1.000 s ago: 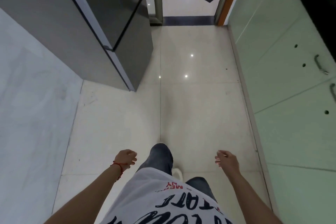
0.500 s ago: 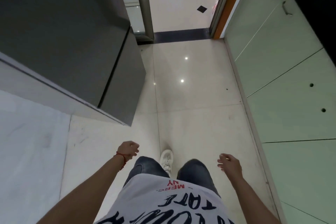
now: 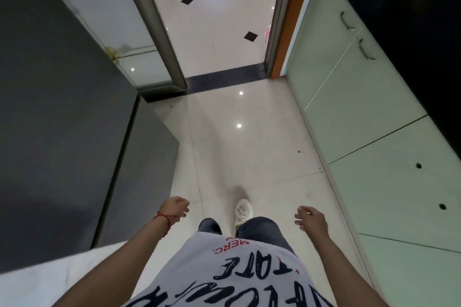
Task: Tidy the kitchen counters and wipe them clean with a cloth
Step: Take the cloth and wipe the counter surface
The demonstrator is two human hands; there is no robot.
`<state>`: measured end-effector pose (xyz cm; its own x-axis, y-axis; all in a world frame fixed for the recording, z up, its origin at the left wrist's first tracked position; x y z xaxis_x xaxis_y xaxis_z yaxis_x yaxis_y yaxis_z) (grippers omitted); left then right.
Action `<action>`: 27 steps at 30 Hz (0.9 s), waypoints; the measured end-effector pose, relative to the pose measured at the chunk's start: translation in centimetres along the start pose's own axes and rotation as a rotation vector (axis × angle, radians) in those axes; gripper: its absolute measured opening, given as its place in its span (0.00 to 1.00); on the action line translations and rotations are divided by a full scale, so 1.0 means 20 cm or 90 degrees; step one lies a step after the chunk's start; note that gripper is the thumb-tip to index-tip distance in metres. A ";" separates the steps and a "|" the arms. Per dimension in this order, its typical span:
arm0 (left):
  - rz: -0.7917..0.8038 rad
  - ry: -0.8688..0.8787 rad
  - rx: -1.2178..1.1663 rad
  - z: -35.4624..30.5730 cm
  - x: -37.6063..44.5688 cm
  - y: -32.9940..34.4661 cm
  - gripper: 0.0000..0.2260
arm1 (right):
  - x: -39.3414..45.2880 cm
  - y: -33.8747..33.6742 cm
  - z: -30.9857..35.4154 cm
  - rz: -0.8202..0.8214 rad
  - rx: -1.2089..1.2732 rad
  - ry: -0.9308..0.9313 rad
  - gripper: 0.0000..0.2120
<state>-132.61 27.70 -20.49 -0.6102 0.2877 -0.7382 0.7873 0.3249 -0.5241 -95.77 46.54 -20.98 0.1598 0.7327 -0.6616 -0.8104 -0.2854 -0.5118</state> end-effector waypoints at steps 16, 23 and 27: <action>0.128 0.129 0.237 -1.33 0.58 0.39 0.05 | 0.57 -0.31 0.46 -0.187 0.194 0.131 0.06; 0.212 0.266 0.367 -2.16 0.68 0.74 0.06 | 0.60 -0.34 0.50 -0.289 0.333 0.272 0.05; 0.264 0.326 0.421 -2.50 0.64 0.98 0.07 | 0.61 -0.28 0.52 -0.315 0.405 0.343 0.05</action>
<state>-129.40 82.77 -18.95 -0.1106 0.6791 -0.7256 0.7459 -0.4258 -0.5122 -95.10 63.50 -20.45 0.6731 0.2541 -0.6946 -0.7106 0.4822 -0.5123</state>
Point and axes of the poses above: each hand's wrist, its own x-axis towards the middle knuckle, its own y-axis out of the palm, z = x × y, the point moved 10 cm from there along x, towards the middle knuckle, and after that the axes turned 9 degrees about -z, right-handed, at the moved point
